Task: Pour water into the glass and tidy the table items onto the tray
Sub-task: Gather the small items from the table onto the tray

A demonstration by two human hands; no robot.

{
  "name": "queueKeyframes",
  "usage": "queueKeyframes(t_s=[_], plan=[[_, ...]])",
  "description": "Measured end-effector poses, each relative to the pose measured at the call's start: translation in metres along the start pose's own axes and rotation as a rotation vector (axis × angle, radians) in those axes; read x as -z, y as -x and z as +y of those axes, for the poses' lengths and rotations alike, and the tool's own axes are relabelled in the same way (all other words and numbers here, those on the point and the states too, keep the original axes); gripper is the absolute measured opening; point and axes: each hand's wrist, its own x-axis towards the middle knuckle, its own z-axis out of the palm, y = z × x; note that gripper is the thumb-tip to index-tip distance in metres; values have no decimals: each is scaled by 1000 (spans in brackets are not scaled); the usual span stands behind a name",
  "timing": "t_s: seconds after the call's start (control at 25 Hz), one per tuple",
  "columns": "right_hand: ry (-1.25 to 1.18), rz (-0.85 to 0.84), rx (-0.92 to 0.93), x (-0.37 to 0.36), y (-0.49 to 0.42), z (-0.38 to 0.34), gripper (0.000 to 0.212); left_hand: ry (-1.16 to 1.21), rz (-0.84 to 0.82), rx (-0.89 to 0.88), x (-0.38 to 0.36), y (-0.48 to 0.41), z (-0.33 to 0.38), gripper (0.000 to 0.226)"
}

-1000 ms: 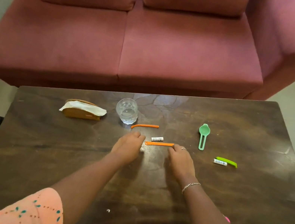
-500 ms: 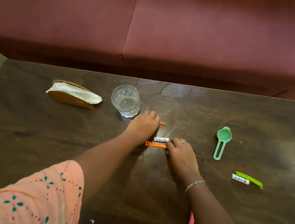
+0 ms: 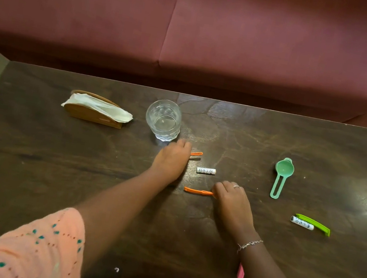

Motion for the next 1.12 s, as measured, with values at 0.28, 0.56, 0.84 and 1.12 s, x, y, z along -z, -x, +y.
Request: queueKeyframes(t_s=[0.28,0.56,0.84,1.12], plan=[[-200,40,8,25,9,-33,13,468,66,140,3,75,-48,8],[-409,-84,86,13,-34,-179,16,728,146,441,29,173,-214,10],[-445,-226,362,-10,-104,-343,20,765,301,712,67,268,-413,13],[-438,-303,498,-42,-154,-467,31,610,384,954,53,331,-561,9]])
